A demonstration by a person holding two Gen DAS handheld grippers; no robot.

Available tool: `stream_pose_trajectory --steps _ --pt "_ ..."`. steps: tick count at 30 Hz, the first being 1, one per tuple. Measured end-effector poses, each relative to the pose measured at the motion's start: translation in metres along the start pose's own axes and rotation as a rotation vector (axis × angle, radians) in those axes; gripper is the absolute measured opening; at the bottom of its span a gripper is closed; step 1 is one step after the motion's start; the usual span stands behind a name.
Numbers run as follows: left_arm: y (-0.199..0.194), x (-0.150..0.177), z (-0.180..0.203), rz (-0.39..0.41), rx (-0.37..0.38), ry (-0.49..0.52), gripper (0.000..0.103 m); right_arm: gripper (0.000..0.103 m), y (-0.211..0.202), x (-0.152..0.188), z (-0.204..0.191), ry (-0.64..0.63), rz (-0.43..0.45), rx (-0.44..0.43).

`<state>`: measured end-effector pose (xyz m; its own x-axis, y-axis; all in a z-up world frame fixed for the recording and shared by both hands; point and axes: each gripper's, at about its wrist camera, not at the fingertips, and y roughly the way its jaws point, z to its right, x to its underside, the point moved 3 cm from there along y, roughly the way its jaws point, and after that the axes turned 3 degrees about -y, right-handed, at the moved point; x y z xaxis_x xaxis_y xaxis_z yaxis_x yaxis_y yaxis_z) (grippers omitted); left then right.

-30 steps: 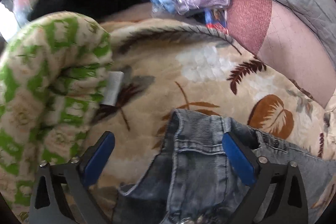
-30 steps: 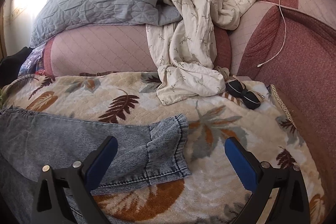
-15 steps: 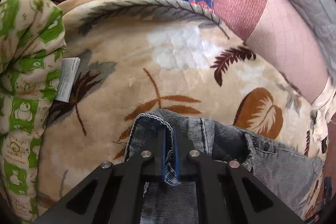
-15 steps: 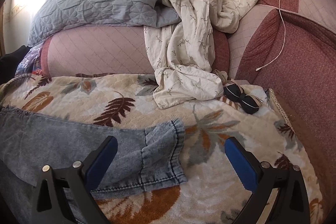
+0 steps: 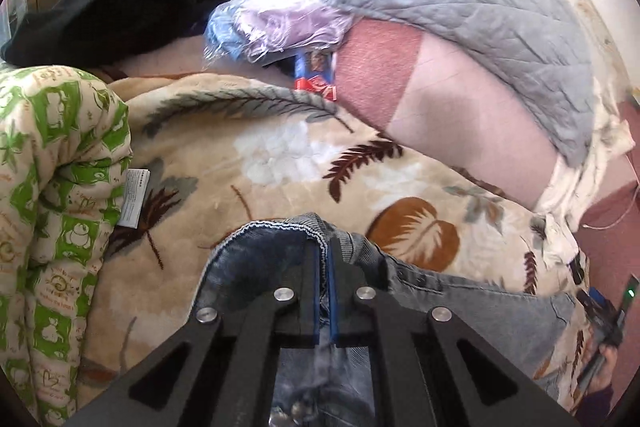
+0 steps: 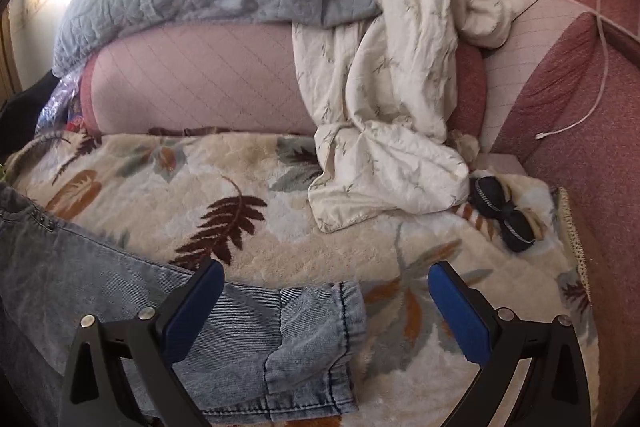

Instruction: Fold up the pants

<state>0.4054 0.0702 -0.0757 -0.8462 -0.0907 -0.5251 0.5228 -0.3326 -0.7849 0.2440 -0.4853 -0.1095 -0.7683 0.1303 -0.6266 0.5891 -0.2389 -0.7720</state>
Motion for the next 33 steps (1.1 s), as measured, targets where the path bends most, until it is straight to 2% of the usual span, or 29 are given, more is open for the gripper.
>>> stream_pose_trajectory --steps 2,5,6,8,9,10,11,14,20,25,29,33 --pt "-0.008 0.003 0.004 0.01 0.01 0.007 0.003 0.103 0.012 -0.002 0.002 0.011 -0.002 0.004" --pt "-0.021 0.008 0.012 0.03 0.018 0.018 0.003 0.102 0.038 0.003 0.01 0.049 -0.055 0.025" --pt "-0.024 0.01 0.015 0.039 0.014 0.025 0.003 0.098 0.046 0.006 0.014 0.062 -0.078 0.024" --pt "-0.03 0.013 0.02 0.05 0.007 0.038 0.003 0.086 0.063 0.014 0.023 0.116 -0.143 -0.023" --pt "-0.033 0.015 0.021 0.053 0.006 0.041 0.003 0.073 0.068 0.018 0.027 0.146 -0.168 -0.06" --pt "-0.035 0.017 0.022 0.054 0.005 0.04 0.003 0.056 0.072 0.021 0.031 0.189 -0.185 -0.117" --pt "-0.037 0.018 0.022 0.055 0.003 0.039 0.003 0.048 0.072 0.023 0.034 0.216 -0.186 -0.152" --pt "-0.043 0.023 0.02 0.06 0.001 0.023 0.002 0.03 0.058 0.021 0.034 0.217 -0.143 -0.191" --pt "-0.074 0.037 0.013 0.091 0.036 -0.03 0.002 0.024 -0.015 0.006 0.033 0.202 0.007 -0.236" --pt "-0.115 0.06 0.001 0.123 0.065 -0.058 0.002 0.023 -0.08 0.015 0.038 0.244 0.113 -0.295" --pt "-0.152 0.091 -0.024 0.155 0.096 -0.098 0.002 0.022 -0.129 0.043 0.05 0.303 0.175 -0.335" --pt "-0.18 0.13 -0.06 0.171 0.114 -0.161 0.002 0.022 -0.16 0.077 0.057 0.334 0.209 -0.381"
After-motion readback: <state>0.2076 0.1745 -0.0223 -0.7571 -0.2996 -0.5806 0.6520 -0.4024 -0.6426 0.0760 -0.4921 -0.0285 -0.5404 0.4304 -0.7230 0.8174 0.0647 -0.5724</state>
